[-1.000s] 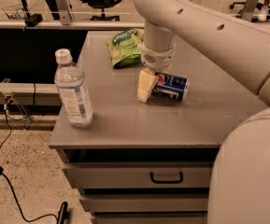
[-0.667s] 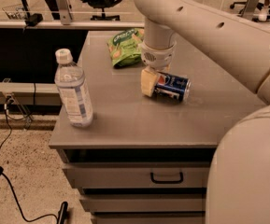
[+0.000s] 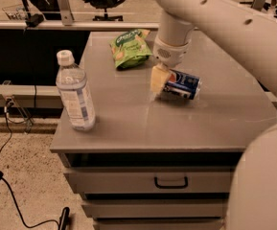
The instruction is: Place pepsi can upright
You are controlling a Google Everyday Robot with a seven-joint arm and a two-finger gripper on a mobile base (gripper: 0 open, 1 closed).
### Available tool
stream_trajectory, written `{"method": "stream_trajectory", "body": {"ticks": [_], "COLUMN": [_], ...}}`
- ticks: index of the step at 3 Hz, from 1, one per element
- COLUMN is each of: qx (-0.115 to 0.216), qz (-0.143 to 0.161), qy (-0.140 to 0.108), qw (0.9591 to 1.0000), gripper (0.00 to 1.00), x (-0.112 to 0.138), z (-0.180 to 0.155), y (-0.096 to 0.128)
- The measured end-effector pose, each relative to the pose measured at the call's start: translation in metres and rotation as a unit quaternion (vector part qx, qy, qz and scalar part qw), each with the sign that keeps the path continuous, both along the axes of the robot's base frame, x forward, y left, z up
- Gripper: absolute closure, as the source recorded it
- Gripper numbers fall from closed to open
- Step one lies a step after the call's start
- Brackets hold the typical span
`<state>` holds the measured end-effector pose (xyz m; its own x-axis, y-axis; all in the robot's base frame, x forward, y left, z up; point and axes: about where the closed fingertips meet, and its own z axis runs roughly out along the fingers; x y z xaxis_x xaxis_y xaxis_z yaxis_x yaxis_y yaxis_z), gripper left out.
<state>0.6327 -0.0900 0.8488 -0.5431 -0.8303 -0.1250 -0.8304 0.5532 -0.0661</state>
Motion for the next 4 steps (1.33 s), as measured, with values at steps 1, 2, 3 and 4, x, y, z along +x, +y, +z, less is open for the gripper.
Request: {"method": "stream_trajectory", "body": {"ticks": [1,2,3,4], "qx": [0.061,0.128,0.217,0.320], "qz": [0.046,0.066,0.070,0.066], "qy": [-0.031,-0.066,-0.097,-0.126], "qw": [0.9966,0.9874,0.9687,0.9367], "gripper": [1.00,1.00,1.00,1.00], "x": [0.001,0.001,0.000,-0.002], "z": [0.026,0.053,0.072,0.085], "y": [-0.015,-0.031,-0.042,-0.051]}}
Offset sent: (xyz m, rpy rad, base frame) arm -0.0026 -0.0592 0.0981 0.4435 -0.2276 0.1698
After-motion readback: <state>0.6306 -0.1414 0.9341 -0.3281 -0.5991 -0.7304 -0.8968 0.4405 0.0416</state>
